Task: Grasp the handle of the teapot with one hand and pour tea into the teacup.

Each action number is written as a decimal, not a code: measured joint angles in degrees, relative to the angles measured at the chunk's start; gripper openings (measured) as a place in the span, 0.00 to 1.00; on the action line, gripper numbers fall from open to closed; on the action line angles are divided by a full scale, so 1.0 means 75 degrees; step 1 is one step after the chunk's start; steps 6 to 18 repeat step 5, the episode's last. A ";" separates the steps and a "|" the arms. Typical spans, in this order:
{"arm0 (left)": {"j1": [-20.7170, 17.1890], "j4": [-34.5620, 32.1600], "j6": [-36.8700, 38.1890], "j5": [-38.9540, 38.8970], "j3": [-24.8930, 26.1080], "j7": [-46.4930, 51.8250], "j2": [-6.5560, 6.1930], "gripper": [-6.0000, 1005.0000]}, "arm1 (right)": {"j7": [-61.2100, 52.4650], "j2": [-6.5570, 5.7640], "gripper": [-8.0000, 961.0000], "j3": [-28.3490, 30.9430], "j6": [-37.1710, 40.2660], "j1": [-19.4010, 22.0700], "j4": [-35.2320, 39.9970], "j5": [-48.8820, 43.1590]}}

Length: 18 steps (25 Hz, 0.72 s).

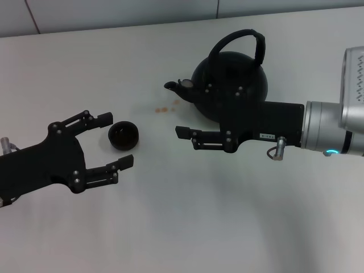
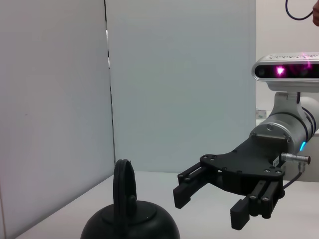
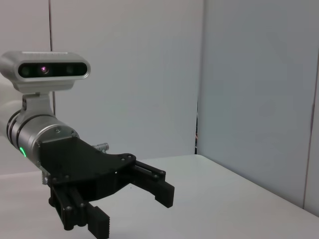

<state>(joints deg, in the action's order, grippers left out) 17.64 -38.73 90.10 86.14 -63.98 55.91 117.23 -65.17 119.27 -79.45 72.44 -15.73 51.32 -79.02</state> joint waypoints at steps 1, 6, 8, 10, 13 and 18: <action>-0.0007 -0.0001 -0.0001 0.0000 0.0000 -0.0001 0.0001 0.86 | 0.0001 0.0000 0.77 0.0000 -0.0003 0.0001 0.0000 0.0000; -0.0018 -0.0005 -0.0005 0.0000 0.0001 -0.0002 0.0002 0.86 | 0.0004 -0.0001 0.77 0.0000 -0.0003 0.0000 0.0000 0.0000; -0.0018 -0.0005 -0.0005 0.0000 0.0001 -0.0002 0.0002 0.86 | 0.0004 -0.0001 0.77 0.0000 -0.0003 0.0000 0.0000 0.0000; -0.0018 -0.0005 -0.0005 0.0000 0.0001 -0.0002 0.0002 0.86 | 0.0004 -0.0001 0.77 0.0000 -0.0003 0.0000 0.0000 0.0000; -0.0018 -0.0005 -0.0005 0.0000 0.0001 -0.0002 0.0002 0.86 | 0.0004 -0.0001 0.77 0.0000 -0.0003 0.0000 0.0000 0.0000; -0.0018 -0.0005 -0.0005 0.0000 0.0001 -0.0002 0.0002 0.86 | 0.0004 -0.0001 0.77 0.0000 -0.0003 0.0000 0.0000 0.0000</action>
